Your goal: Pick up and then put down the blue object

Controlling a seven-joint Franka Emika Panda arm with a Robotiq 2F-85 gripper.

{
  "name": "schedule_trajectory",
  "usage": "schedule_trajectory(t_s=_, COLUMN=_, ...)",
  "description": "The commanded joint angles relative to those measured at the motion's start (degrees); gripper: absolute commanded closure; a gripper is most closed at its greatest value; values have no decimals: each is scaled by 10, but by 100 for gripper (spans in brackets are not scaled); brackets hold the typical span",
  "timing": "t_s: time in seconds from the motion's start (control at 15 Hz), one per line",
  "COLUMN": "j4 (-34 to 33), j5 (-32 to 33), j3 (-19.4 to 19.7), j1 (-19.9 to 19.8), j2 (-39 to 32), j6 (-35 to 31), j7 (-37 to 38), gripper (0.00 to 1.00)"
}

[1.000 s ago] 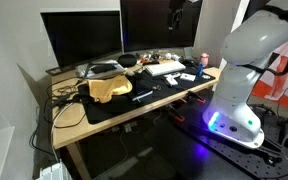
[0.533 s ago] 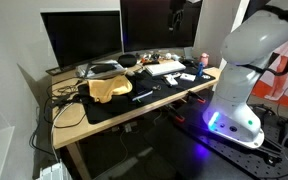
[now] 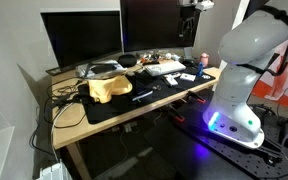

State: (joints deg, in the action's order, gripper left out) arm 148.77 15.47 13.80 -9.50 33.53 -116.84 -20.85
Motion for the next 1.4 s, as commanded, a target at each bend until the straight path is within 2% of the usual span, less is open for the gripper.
schedule_trajectory(t_s=0.0, j4=22, j5=31, j3=9, j1=-35, j2=13, j6=-4, j7=16, gripper=0)
schedule_trajectory(t_s=0.8, j4=39, j5=90, j3=67, j1=-118, j2=-32, j6=-4, j7=22, gripper=0)
schedule_trajectory(t_s=1.07, j4=30, j5=93, j3=89, j1=-133, j2=-77, j6=-15, j7=25, gripper=0)
schedule_trajectory(t_s=1.33, j4=20, j5=80, j3=112, j1=-138, j2=-131, j6=-55, j7=24, gripper=0)
